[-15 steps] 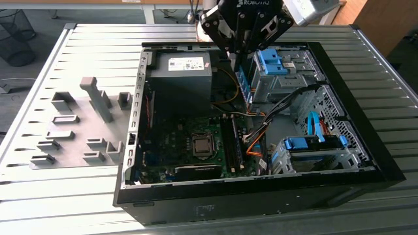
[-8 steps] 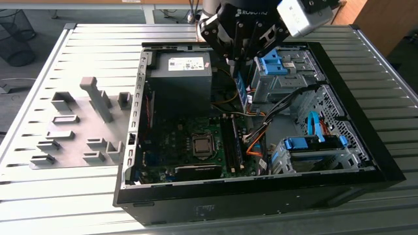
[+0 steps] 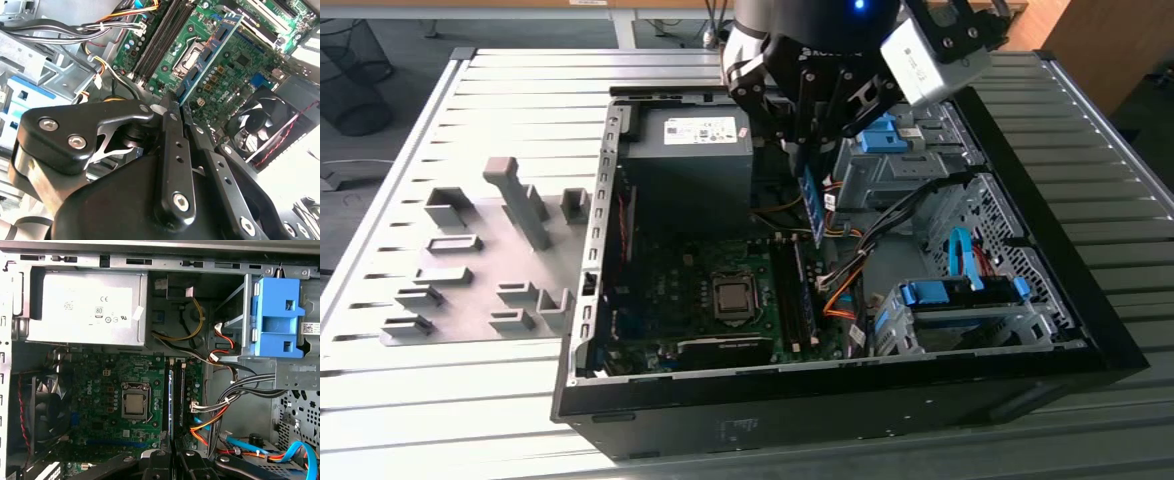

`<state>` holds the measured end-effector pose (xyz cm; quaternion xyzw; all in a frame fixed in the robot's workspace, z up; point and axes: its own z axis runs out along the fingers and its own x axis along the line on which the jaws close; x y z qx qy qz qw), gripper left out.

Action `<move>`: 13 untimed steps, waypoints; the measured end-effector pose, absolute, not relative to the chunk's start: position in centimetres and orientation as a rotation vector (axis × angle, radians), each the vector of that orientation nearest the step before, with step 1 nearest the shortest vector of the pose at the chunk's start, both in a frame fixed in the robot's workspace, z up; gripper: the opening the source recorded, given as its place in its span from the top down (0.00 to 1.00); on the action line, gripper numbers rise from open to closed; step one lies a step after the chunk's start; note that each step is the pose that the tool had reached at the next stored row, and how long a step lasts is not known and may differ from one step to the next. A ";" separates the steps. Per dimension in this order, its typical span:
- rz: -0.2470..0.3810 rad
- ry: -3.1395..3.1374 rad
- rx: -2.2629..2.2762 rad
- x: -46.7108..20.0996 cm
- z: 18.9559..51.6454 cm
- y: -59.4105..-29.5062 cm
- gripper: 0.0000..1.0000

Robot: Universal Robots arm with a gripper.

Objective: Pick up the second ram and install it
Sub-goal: 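Insert the second ram into the second slot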

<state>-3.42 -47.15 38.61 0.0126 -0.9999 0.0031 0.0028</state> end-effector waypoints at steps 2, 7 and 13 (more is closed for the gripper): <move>0.010 -3.136 0.040 -3.4 38.6 -47.1 0.86; 0.010 -3.136 0.040 -3.4 38.6 -47.1 0.86; 0.010 -3.136 0.040 -3.5 38.6 -47.1 0.86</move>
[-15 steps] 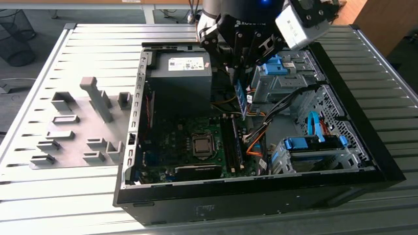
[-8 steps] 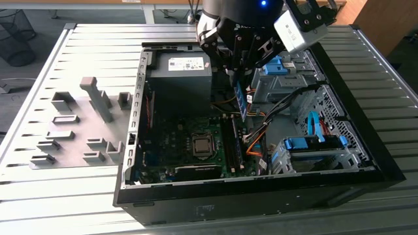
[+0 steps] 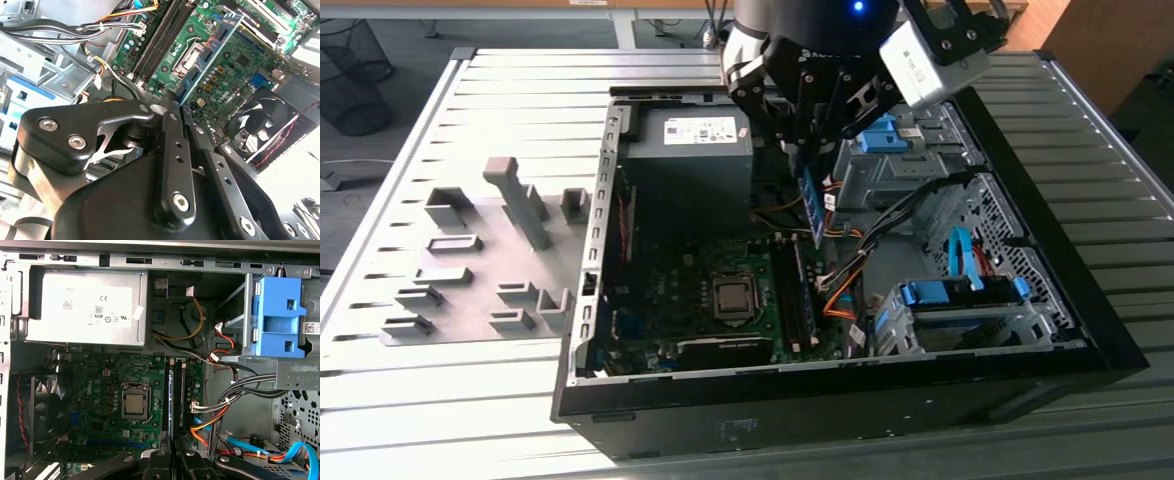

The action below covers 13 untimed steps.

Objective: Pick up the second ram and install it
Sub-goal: 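Insert the second ram into the second slot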

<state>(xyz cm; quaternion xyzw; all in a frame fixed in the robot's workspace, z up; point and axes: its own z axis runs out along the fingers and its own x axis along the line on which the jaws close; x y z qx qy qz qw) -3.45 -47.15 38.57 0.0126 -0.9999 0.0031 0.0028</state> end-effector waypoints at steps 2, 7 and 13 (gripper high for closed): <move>0.009 -3.136 0.040 -3.5 38.5 -47.1 0.86; 0.010 -3.136 0.040 -3.4 37.6 -47.1 0.86; 0.010 -3.136 0.040 -3.4 36.6 -47.1 0.86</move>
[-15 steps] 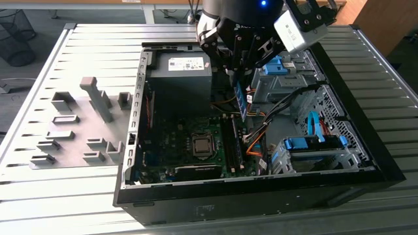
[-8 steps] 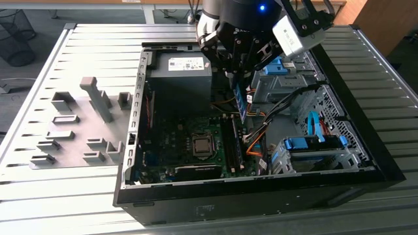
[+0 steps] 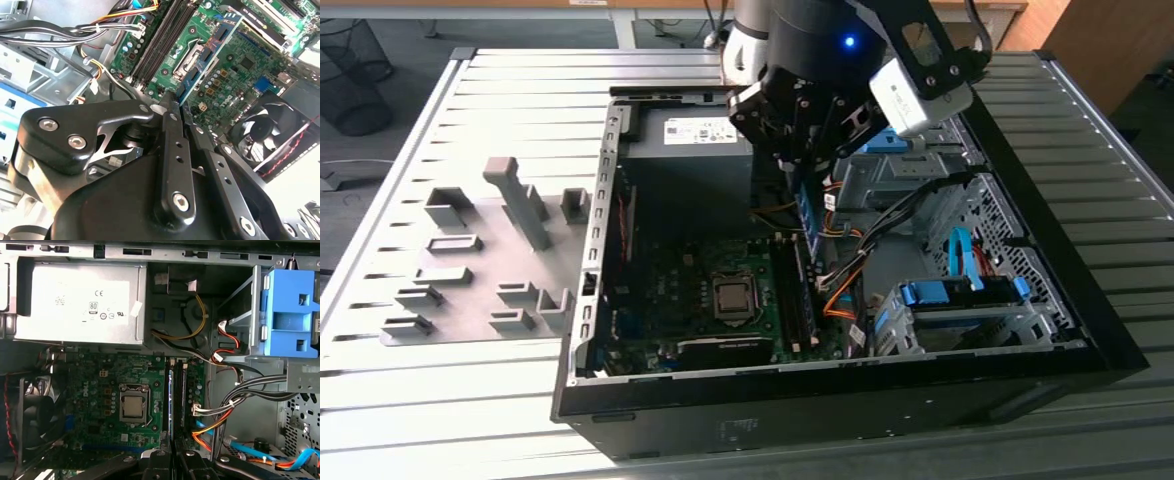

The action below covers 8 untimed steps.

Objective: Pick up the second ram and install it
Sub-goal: 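Insert the second ram into the second slot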

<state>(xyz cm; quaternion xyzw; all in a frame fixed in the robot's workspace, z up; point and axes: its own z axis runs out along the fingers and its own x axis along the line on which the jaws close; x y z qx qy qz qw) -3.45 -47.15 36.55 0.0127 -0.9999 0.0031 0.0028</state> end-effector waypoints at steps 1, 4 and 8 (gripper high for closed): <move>0.010 -3.136 0.039 -3.5 36.4 -47.1 0.86; 0.010 -3.136 0.028 -3.5 35.8 -47.1 0.86; 0.010 -3.136 0.008 -3.5 35.4 -47.1 0.86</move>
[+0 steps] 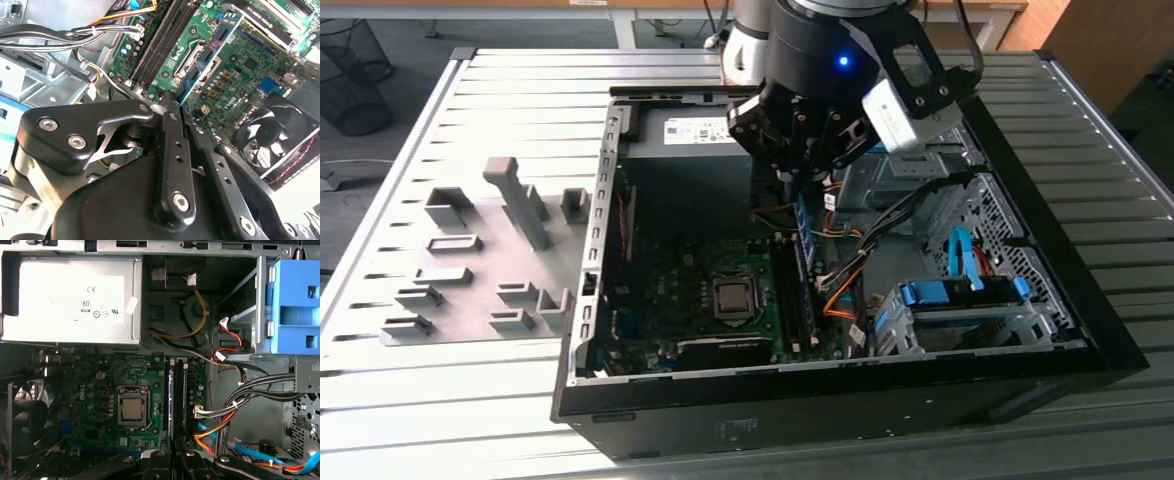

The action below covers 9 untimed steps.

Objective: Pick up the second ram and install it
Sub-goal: 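Insert the second ram into the second slot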

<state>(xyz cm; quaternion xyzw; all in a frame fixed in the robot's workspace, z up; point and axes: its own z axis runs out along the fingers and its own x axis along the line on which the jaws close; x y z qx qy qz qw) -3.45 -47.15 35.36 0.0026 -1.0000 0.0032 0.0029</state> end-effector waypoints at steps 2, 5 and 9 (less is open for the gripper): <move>0.010 -3.136 0.008 -3.5 35.3 -47.1 0.86; 0.010 -3.136 0.008 -3.5 35.3 -47.1 0.86; 0.010 -3.136 0.008 -3.4 35.2 -47.1 0.86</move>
